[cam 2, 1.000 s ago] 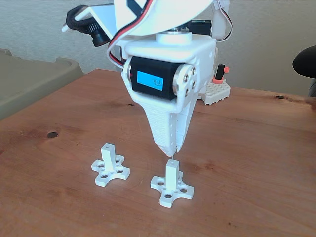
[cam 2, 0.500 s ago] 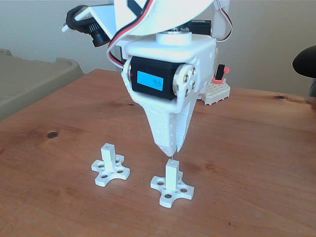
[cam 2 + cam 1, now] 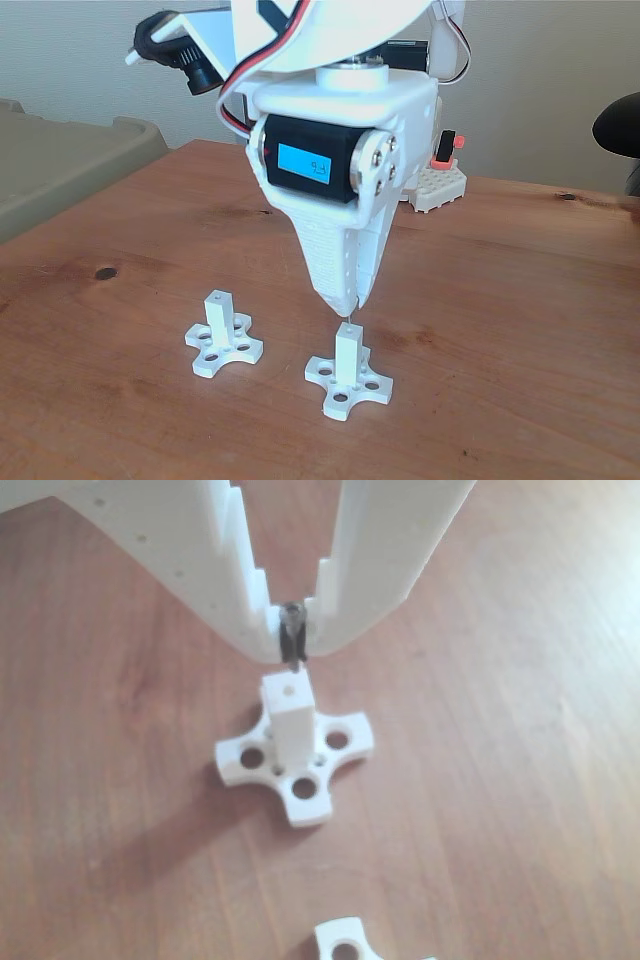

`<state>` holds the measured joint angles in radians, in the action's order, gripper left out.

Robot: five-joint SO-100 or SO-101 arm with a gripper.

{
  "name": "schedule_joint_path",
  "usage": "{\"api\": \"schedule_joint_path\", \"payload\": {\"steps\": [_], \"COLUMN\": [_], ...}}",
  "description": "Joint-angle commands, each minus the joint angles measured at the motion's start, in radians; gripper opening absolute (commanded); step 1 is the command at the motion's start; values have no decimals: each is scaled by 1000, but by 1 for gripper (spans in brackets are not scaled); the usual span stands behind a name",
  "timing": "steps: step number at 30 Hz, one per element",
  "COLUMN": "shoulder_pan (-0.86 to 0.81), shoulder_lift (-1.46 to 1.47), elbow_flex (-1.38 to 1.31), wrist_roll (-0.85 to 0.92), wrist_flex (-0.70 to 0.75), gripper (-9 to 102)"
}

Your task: Grab the screw and set it in the hole.

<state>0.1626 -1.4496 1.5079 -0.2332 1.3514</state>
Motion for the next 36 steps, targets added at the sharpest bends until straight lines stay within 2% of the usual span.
{"api": "schedule_joint_path", "payload": {"steps": [1,36], "shoulder_pan": [15,12], "shoulder_lift": [-12,8], "elbow_flex": [-43,-38], "wrist_roll": [17,18], "wrist_flex": [14,-5], "gripper": [-4,-4]}}
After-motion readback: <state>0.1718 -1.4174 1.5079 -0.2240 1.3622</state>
